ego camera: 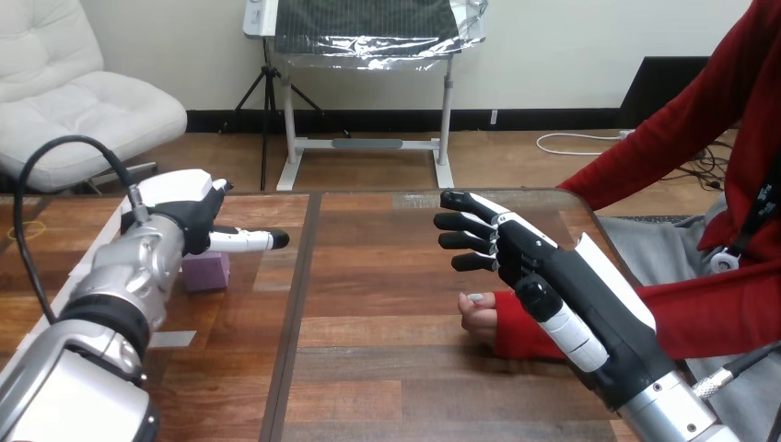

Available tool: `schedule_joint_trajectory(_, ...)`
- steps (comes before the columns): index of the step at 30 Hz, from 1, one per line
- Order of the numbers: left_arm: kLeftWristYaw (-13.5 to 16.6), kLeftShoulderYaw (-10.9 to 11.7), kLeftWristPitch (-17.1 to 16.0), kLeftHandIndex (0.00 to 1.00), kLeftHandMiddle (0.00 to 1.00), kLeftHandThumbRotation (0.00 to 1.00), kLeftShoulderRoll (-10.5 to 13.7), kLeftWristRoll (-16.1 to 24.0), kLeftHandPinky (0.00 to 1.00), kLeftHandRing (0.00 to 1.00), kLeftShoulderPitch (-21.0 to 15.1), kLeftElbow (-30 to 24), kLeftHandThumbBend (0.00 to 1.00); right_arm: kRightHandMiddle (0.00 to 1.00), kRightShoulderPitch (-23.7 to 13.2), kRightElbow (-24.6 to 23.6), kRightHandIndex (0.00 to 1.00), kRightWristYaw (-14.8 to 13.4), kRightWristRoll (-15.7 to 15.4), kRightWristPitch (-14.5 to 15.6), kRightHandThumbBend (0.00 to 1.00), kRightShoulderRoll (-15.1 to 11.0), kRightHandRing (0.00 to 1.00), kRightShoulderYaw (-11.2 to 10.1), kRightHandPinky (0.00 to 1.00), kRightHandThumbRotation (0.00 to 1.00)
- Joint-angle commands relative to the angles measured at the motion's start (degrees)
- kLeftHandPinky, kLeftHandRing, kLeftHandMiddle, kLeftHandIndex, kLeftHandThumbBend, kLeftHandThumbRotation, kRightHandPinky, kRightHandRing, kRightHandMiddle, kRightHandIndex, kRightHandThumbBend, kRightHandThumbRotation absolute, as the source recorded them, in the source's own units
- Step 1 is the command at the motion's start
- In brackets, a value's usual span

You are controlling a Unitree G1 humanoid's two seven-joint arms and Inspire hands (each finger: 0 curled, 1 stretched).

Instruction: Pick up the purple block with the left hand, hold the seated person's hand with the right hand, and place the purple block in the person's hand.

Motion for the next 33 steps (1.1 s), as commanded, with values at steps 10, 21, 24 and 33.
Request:
schedule_joint_trajectory(10,1.8,0.1,1.9,1.0,1.0,0.86,-1.6,-0.2,0.97,1.0,-1.2,1.0,0.76,0.87,-2.5,-0.9,0.9,0.3,1.1,-1.4,0.99,-0.2,0.84,-0.5,0.79,1.0)
schedule_joint_trajectory(21,1.9,-0.5,3.2,1.0,1.0,0.84,-2.0,0.2,0.99,1.0,-0.8,1.2,0.74,0.87,-2.5,-1.0,0.9,0.2,0.7,-1.2,0.99,-0.4,0.84,-0.6,0.79,1.0)
schedule_joint_trajectory(24,1.8,-0.7,3.6,1.0,1.0,0.84,-2.1,0.4,0.99,1.0,-0.7,1.2,0.74,0.87,-2.5,-1.1,0.9,0.2,0.8,-1.2,0.99,-0.4,0.84,-0.6,0.79,1.0)
schedule_joint_trajectory(33,2.0,-0.8,4.0,1.0,1.0,0.82,-2.3,0.6,0.96,1.0,-0.3,1.2,0.73,0.87,-2.4,-1.1,0.9,0.3,1.1,-1.3,0.99,-0.5,0.84,-0.8,0.79,1.0)
